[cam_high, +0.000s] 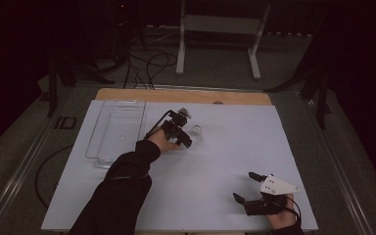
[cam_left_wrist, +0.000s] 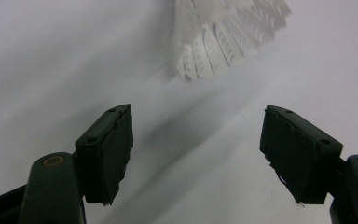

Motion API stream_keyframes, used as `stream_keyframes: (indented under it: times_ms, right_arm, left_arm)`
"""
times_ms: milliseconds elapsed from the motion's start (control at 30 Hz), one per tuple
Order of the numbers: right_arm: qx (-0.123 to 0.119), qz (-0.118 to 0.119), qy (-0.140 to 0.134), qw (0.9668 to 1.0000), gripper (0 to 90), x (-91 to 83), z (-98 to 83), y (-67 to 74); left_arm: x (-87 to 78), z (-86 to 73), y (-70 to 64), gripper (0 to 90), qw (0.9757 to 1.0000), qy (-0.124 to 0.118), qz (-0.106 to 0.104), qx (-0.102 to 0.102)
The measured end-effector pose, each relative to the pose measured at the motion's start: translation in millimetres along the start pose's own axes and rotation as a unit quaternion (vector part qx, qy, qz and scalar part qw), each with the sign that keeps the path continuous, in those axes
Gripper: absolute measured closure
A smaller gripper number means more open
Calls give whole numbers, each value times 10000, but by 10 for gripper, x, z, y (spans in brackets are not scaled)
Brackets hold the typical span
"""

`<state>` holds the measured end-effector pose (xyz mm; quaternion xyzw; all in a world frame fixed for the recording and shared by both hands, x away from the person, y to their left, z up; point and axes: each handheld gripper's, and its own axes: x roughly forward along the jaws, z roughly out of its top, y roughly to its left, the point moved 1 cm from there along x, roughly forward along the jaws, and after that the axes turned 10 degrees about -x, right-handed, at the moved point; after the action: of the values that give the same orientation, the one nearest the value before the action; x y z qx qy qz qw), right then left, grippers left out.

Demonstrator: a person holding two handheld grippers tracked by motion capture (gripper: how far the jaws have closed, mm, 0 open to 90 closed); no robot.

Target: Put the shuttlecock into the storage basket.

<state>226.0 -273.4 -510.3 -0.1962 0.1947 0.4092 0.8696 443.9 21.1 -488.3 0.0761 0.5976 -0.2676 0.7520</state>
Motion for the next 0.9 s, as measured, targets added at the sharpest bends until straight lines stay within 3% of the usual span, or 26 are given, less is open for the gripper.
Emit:
stream_keyframes:
  times_ms: [267, 600, 900]
  right_arm:
    - [26, 21, 0, 10000, 96, -1, -3, -6]
    - [49, 44, -1, 10000, 96, -1, -7, -7]
    - [68, 45, 16, 10000, 96, 4, -17, -15]
  left_arm:
    - [69, 88, 28, 402, 9999, -60, -5, -83]
    - [162, 191, 39, 469, 9998, -131, -6, -166]
    - [238, 263, 94, 637, 9993, -154, -134, -302]
